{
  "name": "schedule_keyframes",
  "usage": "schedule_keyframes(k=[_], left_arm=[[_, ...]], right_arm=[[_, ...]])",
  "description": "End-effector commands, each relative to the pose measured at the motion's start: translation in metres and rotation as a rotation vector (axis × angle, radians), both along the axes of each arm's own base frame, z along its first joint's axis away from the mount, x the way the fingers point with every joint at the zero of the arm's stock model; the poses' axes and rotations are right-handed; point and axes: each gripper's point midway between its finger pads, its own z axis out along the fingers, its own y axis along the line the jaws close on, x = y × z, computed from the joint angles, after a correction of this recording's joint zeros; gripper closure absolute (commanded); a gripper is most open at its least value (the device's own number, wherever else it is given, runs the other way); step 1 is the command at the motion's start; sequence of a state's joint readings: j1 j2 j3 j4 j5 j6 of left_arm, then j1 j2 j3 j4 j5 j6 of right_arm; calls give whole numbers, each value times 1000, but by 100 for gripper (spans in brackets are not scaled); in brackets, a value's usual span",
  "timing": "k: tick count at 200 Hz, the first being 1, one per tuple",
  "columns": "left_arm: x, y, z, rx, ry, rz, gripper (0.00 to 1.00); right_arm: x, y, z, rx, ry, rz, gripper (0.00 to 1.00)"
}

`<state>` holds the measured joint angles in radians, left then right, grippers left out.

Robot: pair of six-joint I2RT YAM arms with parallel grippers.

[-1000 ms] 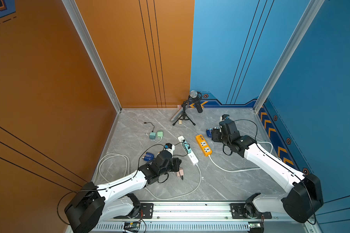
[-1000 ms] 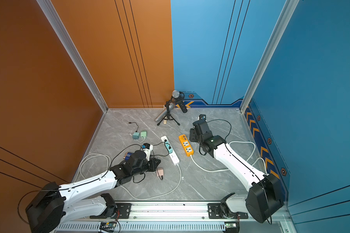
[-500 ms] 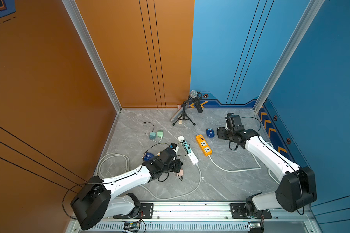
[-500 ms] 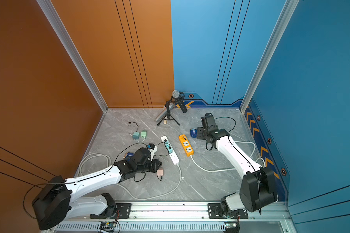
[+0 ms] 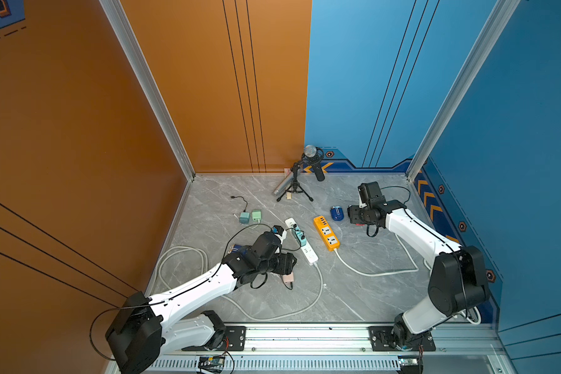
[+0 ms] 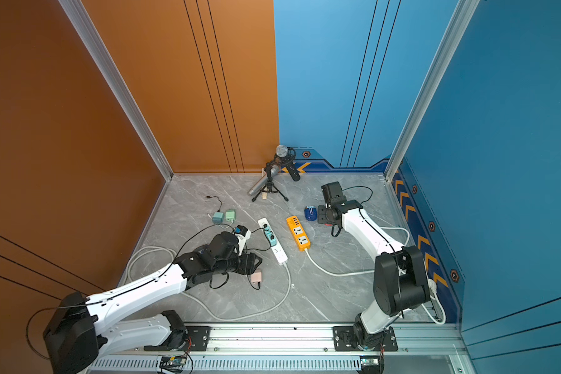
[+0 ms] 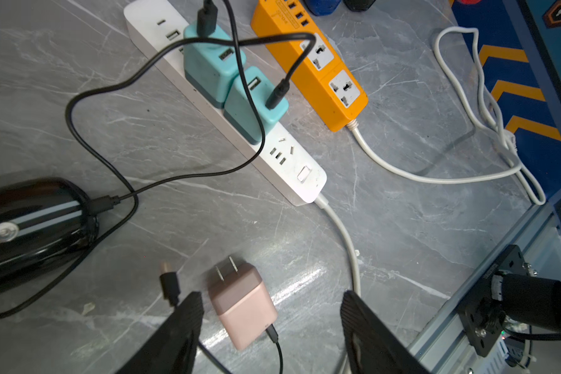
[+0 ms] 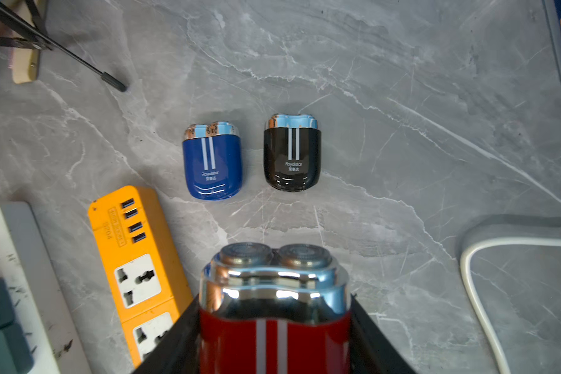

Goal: Unplug the electric shaver
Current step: Place the charging cable at the center of the board, then place the electric shaver at the center of the board.

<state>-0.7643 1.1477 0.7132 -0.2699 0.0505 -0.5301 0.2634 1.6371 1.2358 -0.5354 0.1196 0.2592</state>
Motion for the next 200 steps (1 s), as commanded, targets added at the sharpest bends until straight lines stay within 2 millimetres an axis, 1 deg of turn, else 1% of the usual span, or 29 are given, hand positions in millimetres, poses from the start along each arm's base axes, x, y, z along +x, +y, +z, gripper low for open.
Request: schedule_keyframes(k=[1, 16, 39, 60, 92, 109, 146, 179, 189, 190, 192, 200], left_arm=[[7, 12, 13, 43, -40, 24, 25], [11, 14, 21, 28, -57, 42, 23], [15, 18, 31, 15, -84, 67, 22], [17, 23, 35, 10, -97, 85, 21], [18, 27, 39, 5, -103, 101, 21], [17, 29, 37, 11, -91, 106, 21], [12, 32, 23, 30, -39, 121, 21], [8, 31, 16, 28, -8, 126, 21], [7, 30, 14, 26, 0, 129, 21], [6, 30, 14, 25, 2, 128, 21], [6, 30, 13, 25, 5, 130, 21], [4, 29, 12, 24, 13, 126, 21]], right_arm=[[8, -24, -11, -61, 45, -27, 66], [11, -32, -22, -71, 77, -29, 66], [13, -46, -39, -133, 138, -21, 66], [14, -58, -56, -161, 201, -29, 65], [17, -66, -76, -204, 259, -2, 64], [20, -70, -83, -225, 278, 5, 64], [30, -78, -97, -214, 298, 3, 63], [42, -87, -101, -192, 295, -14, 63], [47, -89, -97, -189, 281, -12, 62], [47, -88, -102, -189, 293, -10, 62], [47, -89, -106, -189, 302, -9, 61], [48, -89, -110, -187, 310, -4, 61]])
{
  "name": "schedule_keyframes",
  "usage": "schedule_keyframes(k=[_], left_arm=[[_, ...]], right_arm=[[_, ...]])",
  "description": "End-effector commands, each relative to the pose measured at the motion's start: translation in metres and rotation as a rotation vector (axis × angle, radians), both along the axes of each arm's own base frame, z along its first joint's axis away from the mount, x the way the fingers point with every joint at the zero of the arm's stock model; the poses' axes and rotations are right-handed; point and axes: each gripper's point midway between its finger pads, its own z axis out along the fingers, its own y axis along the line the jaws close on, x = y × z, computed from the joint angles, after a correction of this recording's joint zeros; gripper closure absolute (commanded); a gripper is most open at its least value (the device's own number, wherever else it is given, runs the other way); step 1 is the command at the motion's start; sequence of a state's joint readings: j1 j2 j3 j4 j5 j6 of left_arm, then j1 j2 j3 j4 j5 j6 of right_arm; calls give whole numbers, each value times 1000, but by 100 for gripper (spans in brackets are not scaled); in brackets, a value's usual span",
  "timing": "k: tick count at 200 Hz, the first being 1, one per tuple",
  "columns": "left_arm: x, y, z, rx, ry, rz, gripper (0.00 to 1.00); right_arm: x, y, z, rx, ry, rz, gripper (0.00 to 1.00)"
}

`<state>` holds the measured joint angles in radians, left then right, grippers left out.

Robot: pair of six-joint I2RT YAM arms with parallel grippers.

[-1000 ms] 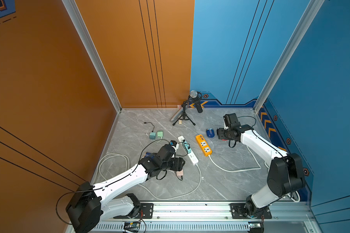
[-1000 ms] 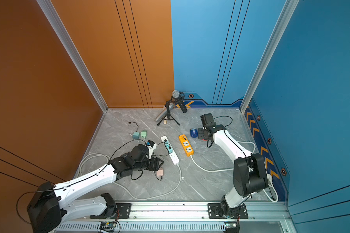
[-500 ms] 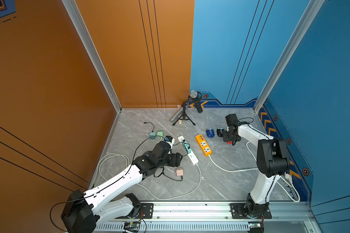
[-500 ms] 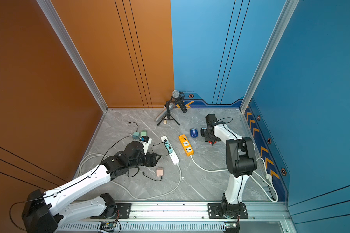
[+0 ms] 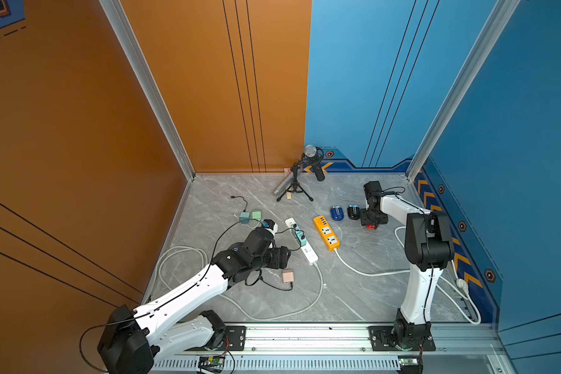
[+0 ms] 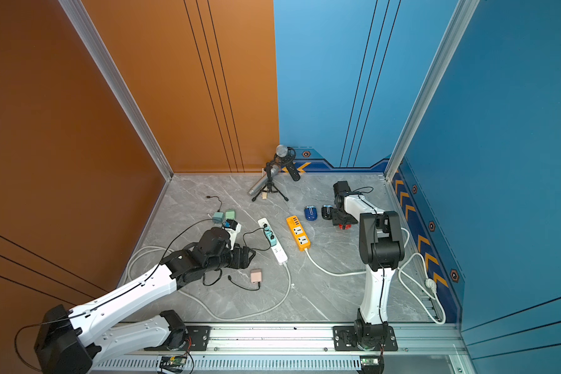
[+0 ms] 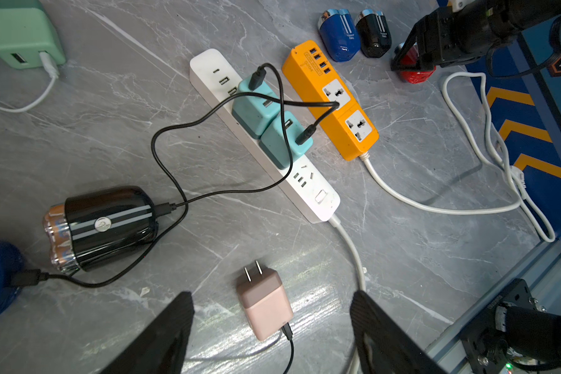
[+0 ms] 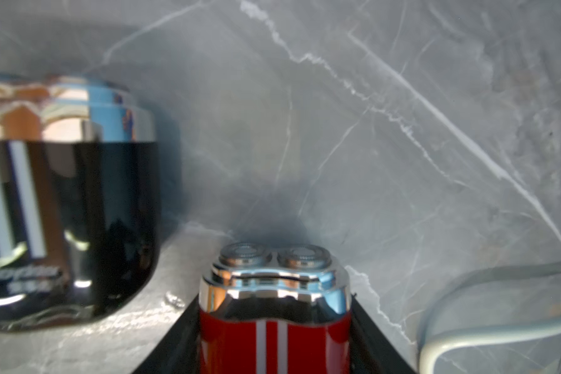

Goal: Unplug the electric shaver
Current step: Place the electric shaver at the center of the board.

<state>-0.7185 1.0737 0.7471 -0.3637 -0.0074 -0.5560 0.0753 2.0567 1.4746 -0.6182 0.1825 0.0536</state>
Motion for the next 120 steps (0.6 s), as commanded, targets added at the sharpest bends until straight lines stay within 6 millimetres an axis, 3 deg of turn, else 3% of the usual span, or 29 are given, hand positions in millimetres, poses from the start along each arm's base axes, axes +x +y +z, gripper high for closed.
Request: schedule_keyframes(k=[1, 33, 68, 98, 120], left_arm=[[-5, 3, -9, 15, 41, 21, 21], [-14, -1, -22, 35, 103, 20, 21], [-26, -6, -33, 80, 169, 69, 20], [-41, -10, -48, 129, 221, 115, 20], [-44, -10, -55, 162, 238, 169, 19]], right_arm=[[4, -4, -12, 7, 38, 20, 61], [10, -1, -22, 23, 52, 28, 54], [9, 1, -22, 59, 52, -1, 32], [10, 3, -18, 75, 42, -8, 20], [15, 0, -4, 63, 5, -25, 16]])
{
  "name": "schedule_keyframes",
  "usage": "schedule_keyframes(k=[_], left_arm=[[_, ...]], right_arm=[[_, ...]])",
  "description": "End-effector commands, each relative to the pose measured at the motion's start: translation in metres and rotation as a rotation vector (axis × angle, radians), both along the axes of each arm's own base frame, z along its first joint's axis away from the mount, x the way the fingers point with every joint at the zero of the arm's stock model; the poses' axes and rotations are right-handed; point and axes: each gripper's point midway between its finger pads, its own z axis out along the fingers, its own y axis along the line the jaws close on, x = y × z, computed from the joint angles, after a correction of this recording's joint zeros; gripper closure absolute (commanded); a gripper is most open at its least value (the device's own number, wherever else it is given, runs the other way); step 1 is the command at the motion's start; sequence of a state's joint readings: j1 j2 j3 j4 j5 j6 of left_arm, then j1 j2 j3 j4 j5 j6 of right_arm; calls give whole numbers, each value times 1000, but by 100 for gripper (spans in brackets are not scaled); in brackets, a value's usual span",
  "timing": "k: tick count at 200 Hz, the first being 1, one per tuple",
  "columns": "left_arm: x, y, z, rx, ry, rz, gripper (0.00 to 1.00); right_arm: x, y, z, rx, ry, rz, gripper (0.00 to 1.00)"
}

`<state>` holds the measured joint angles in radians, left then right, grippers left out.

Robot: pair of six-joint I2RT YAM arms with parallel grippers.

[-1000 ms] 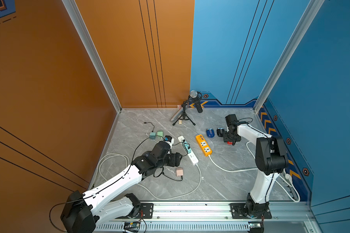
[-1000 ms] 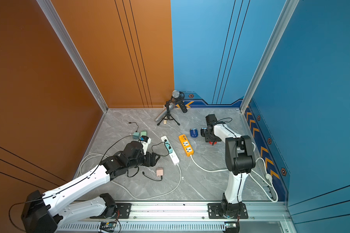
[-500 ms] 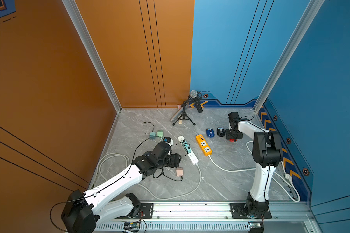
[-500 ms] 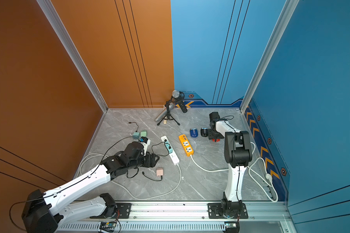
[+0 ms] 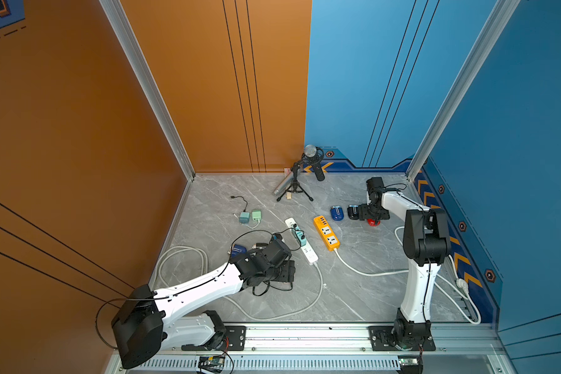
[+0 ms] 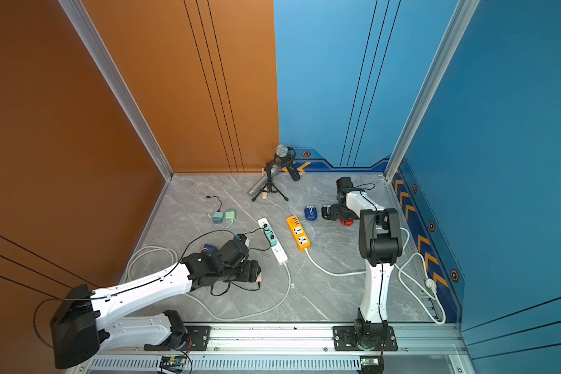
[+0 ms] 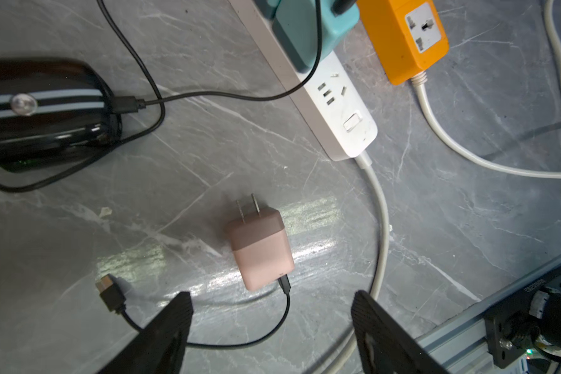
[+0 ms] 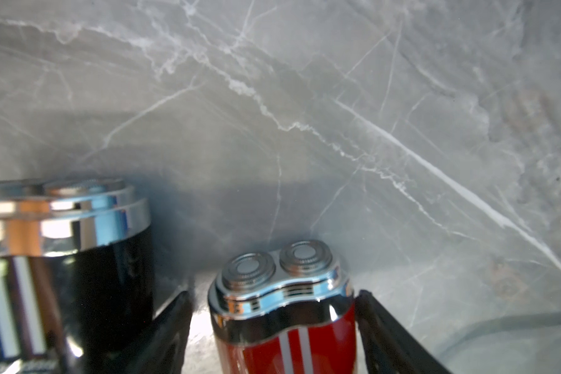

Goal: Unplug the electric shaver
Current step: Place the electric shaver at the center of the board, then pick up the plug from the center of the board.

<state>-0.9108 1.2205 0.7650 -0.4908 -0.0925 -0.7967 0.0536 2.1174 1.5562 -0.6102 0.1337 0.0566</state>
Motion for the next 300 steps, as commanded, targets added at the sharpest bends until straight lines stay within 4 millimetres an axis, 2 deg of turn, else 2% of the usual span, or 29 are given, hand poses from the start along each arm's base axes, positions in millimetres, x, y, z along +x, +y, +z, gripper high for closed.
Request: schedule_keyframes(k=[1, 18, 22, 50, 88, 116, 135, 180, 209, 234, 266, 277, 300], left_arm=[[1, 8, -1, 58, 9, 114, 19], [-1, 9, -6, 108, 19, 140, 19], [-2, 10, -7, 123, 22, 146, 19], [1, 6, -14, 161, 34, 190, 18], [7, -9, -26, 199, 60, 193, 18], [13, -15, -38, 238, 85, 180, 23], [11, -21, -46, 241, 125, 168, 24], [8, -16, -60, 261, 167, 195, 24], [9, -17, -71, 295, 187, 180, 28], [7, -19, -79, 310, 207, 172, 39], [7, -17, -78, 309, 205, 171, 60], [9, -19, -72, 295, 195, 163, 67], [14, -23, -51, 252, 149, 126, 74]], right_arm=[[-7, 0, 0, 15, 29, -16, 15], [-3, -1, 17, 17, -16, -44, 13], [-1, -1, 32, 19, -50, -53, 13], [0, -1, 69, 26, -138, -92, 11], [-7, 1, 99, 28, -201, -109, 10], [-14, 6, 114, 50, -232, -95, 10], [-19, 7, 119, 55, -237, -81, 10], [-25, 8, 125, 65, -246, -61, 10], [-26, 13, 127, 78, -257, -54, 10], [-26, 19, 127, 87, -256, -40, 10], [-29, 25, 127, 101, -259, -31, 10], [-30, 27, 128, 105, -261, -29, 11], [-33, 34, 131, 118, -267, -16, 11]])
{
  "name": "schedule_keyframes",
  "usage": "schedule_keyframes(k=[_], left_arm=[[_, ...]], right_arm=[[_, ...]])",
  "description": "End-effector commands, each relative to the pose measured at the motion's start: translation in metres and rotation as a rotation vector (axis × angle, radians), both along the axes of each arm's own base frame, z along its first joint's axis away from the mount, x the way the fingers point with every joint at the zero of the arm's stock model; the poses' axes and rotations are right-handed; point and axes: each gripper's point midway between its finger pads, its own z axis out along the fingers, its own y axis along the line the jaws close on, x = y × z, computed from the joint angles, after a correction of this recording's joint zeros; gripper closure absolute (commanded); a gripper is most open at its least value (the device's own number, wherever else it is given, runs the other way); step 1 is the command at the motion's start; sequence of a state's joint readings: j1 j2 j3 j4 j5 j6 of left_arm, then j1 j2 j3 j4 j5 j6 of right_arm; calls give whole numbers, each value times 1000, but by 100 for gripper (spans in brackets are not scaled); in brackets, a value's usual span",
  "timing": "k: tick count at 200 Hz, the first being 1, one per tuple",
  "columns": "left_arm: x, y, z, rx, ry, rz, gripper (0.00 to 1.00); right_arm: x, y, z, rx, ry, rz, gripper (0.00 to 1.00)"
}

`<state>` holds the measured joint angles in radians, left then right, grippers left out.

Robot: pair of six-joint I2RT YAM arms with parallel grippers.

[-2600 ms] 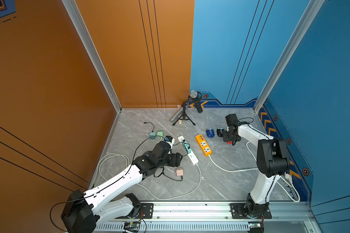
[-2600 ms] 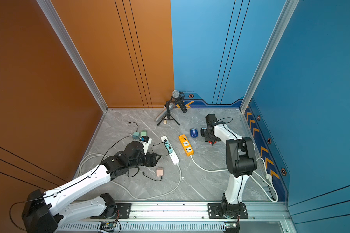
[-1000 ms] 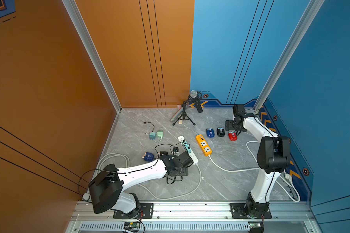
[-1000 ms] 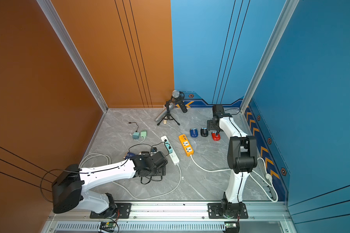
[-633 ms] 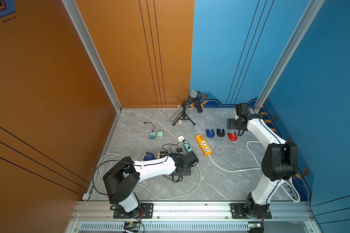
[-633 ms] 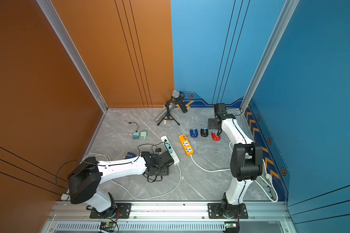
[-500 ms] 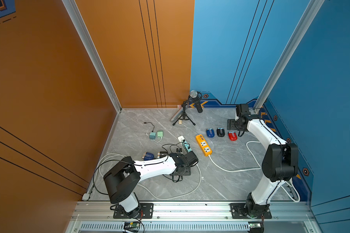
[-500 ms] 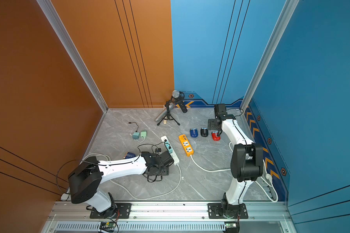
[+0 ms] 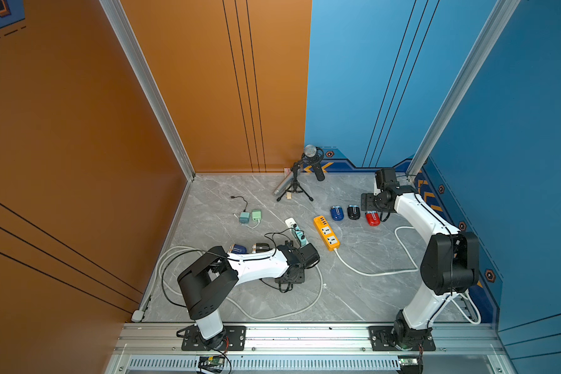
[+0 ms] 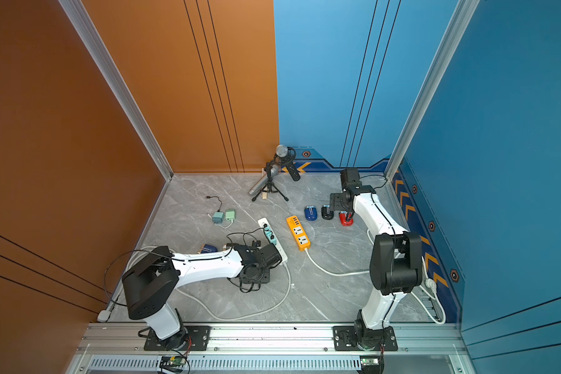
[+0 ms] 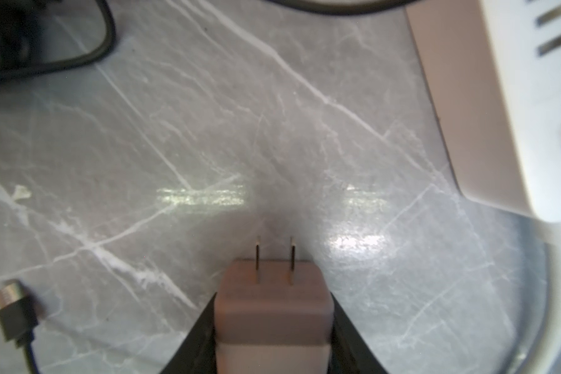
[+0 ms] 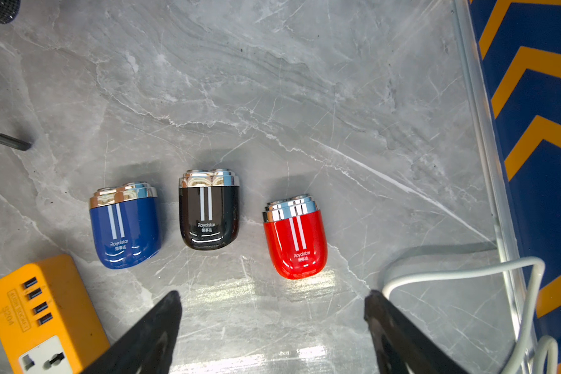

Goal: Unplug the electric shaver
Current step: Pick up the plug from the center of the board, then place the plug at the center of the board.

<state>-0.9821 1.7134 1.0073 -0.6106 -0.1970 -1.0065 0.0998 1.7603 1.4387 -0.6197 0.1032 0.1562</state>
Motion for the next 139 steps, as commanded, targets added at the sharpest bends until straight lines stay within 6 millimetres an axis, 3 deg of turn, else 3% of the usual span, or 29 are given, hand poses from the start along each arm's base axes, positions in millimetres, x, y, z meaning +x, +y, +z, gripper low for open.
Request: schedule_keyframes(k=[1, 19, 25, 52, 95, 114, 139], left_arm=[[4, -2, 25, -41, -27, -37, 74], [10, 2, 49, -82, -76, -49, 77], [19, -2, 70, -115, -115, -48, 78], [38, 12, 123, -173, -225, -56, 79], [71, 56, 200, -191, -386, -50, 79], [88, 83, 219, -158, -430, -37, 79], [114, 121, 224, -121, -440, -2, 79]], right_arm=[[-8, 10, 15, 28, -29, 18, 11], [-9, 16, 18, 55, -38, 23, 11], [-9, 19, 19, 64, -40, 26, 11], [-8, 32, 27, 93, -60, 47, 11], [-10, 49, 38, 120, -82, 80, 11], [-12, 56, 41, 130, -88, 82, 11], [-13, 67, 48, 139, -105, 89, 11]])
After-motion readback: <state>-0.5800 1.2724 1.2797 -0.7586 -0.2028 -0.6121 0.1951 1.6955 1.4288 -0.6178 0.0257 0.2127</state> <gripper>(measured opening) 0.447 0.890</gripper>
